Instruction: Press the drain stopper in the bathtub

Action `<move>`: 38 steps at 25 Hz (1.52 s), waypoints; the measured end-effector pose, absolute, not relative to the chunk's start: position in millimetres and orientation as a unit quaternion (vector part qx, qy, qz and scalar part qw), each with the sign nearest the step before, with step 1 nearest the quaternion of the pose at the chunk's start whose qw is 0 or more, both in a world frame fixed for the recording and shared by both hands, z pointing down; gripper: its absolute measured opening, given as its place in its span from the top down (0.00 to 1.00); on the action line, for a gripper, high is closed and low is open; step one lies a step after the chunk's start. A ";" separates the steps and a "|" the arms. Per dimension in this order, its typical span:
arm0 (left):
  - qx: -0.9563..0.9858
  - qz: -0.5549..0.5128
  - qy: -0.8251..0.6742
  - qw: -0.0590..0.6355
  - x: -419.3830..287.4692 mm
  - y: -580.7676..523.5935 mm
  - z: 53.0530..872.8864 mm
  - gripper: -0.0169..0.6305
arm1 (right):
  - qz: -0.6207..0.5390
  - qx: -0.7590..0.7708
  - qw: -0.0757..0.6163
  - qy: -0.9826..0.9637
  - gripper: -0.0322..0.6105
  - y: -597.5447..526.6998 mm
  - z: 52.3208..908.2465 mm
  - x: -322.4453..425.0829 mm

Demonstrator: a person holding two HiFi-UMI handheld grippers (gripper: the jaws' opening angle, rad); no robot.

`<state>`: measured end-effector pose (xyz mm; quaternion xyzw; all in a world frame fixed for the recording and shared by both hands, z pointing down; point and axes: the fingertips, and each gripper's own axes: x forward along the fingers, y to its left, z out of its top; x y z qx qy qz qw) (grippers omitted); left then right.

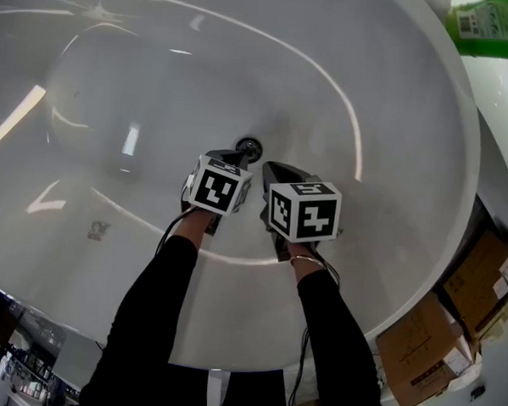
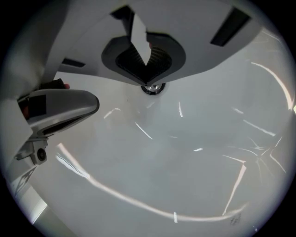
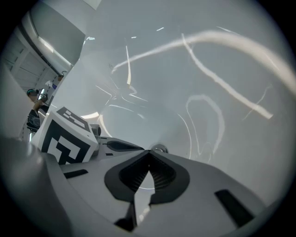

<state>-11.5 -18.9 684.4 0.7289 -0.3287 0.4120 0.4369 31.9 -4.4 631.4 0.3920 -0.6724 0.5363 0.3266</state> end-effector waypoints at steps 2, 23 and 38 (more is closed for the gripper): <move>0.733 0.407 -0.328 0.434 -14.8 -20.5 671.1 0.96 | 0.534 0.394 0.325 -0.673 0.95 -3.7 621.6 28.7; 0.761 0.362 -0.337 0.421 -32.7 -21.8 558.4 0.96 | 0.510 0.419 0.304 -0.686 0.95 1.4 533.9 28.5; 0.769 0.340 -0.353 0.411 -47.4 -18.7 488.8 0.96 | 0.508 0.410 0.286 -0.702 0.95 4.3 483.6 27.5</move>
